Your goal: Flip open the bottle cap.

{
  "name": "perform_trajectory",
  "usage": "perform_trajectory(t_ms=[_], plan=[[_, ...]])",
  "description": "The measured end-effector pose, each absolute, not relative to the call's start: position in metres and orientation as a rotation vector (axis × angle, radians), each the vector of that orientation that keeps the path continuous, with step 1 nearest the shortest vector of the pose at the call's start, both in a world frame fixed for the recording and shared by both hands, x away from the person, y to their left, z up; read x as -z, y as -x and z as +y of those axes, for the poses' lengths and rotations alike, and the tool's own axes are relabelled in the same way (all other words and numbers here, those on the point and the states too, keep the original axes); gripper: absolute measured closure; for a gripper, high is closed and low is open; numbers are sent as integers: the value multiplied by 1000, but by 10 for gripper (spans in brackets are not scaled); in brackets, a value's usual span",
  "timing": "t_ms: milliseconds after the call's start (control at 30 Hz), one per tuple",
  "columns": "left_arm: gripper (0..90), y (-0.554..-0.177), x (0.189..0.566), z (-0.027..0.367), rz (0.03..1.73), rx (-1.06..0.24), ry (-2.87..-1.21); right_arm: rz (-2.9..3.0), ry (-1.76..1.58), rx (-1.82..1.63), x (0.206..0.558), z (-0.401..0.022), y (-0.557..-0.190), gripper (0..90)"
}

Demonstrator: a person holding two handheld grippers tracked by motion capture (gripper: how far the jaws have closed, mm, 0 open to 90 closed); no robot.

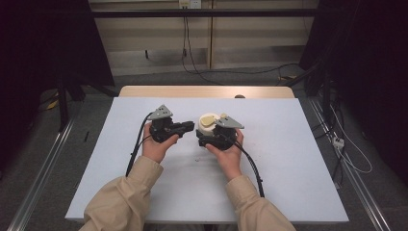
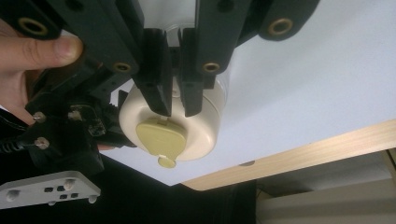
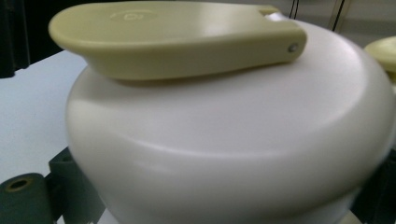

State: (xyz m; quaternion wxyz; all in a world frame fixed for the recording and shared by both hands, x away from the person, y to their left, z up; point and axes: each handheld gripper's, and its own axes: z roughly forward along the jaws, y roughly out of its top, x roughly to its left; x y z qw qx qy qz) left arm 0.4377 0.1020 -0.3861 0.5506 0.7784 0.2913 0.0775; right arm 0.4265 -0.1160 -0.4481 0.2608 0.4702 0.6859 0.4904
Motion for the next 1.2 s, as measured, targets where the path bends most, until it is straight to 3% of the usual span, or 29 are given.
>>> perform_trajectory(t_ms=[333, 1200], plan=[[900, -440, 385, 92, 671, -181, -1885, 1856, -1273, -1328, 448, -116, -426, 66], [900, -441, 384, 78, 674, -198, -1955, 1856, -1275, -1328, 448, -116, -426, 66]])
